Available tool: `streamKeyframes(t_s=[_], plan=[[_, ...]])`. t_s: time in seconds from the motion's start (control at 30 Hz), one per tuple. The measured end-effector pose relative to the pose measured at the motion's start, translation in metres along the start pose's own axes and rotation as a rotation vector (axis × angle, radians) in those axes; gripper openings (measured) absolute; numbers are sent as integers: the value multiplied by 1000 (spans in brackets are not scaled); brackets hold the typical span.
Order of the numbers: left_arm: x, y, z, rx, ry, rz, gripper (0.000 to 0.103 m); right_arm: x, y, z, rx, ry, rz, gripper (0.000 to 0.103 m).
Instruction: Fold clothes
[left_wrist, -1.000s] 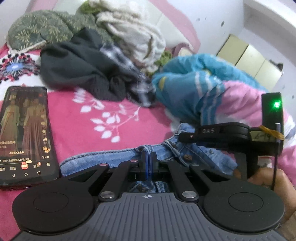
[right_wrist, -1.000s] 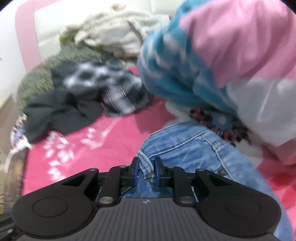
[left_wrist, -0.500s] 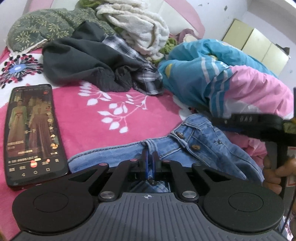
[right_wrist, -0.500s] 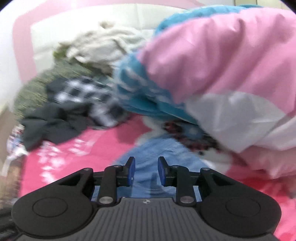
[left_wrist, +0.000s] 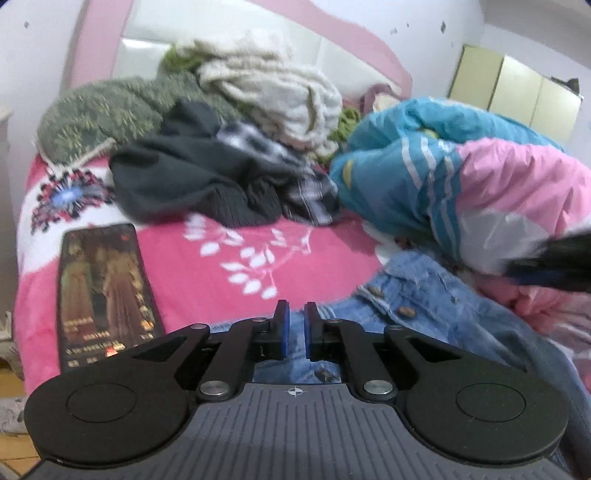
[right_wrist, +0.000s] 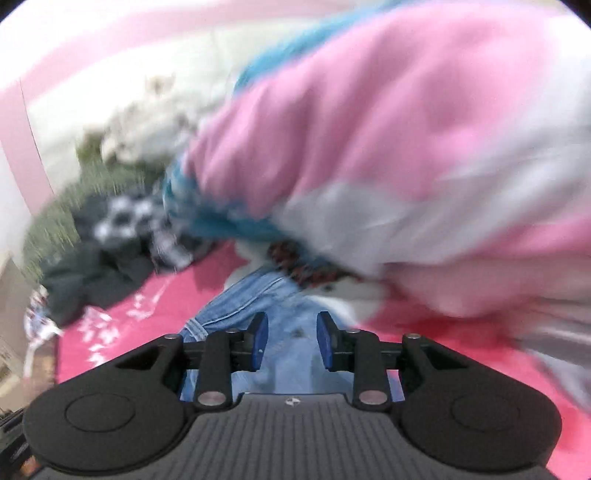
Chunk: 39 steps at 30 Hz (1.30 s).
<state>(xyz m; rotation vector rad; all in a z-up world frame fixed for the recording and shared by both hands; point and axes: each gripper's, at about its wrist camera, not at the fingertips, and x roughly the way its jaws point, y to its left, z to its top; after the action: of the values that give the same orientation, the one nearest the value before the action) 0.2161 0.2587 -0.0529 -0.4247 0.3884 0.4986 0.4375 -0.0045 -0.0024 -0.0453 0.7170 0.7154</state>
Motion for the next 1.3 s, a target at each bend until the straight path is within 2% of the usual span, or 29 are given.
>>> streamKeyframes(t_s=[0.07, 0.13, 0.27, 0.43, 0.57, 0.63, 0.7, 0.8, 0.9, 1.07, 1.17, 1.3], plan=[[-4, -3, 2, -5, -32, -8, 7, -50, -21, -9, 34, -26, -27, 41], [-4, -13, 0, 8, -10, -57, 7, -93, -38, -29, 48, -23, -73, 42], [-3, -35, -5, 53, 39, -147, 7, -145, -56, -84, 67, 29, -151, 43], [10, -59, -23, 146, 116, -132, 7, -156, -44, -147, -26, 73, -196, 43], [20, -57, -32, 157, 145, -106, 8, -144, -28, -178, -183, 56, -204, 43], [22, -58, -35, 173, 147, -94, 8, -138, -27, -187, -226, 48, -217, 39], [22, -59, -36, 185, 143, -88, 8, -133, -32, -191, -209, 68, -217, 11], [23, -60, -37, 191, 141, -84, 8, -142, -35, -187, -191, 35, -226, 6], [22, -60, -37, 194, 138, -80, 8, -156, -38, -171, -189, -28, -265, 5], [23, -60, -38, 196, 136, -81, 8, -160, -68, -114, -141, -98, -382, 5], [23, -61, -38, 200, 136, -79, 8, -136, -96, -88, -94, -86, -443, 5], [25, -60, -38, 204, 139, -82, 8, -75, -142, -83, 5, 8, -480, 6]])
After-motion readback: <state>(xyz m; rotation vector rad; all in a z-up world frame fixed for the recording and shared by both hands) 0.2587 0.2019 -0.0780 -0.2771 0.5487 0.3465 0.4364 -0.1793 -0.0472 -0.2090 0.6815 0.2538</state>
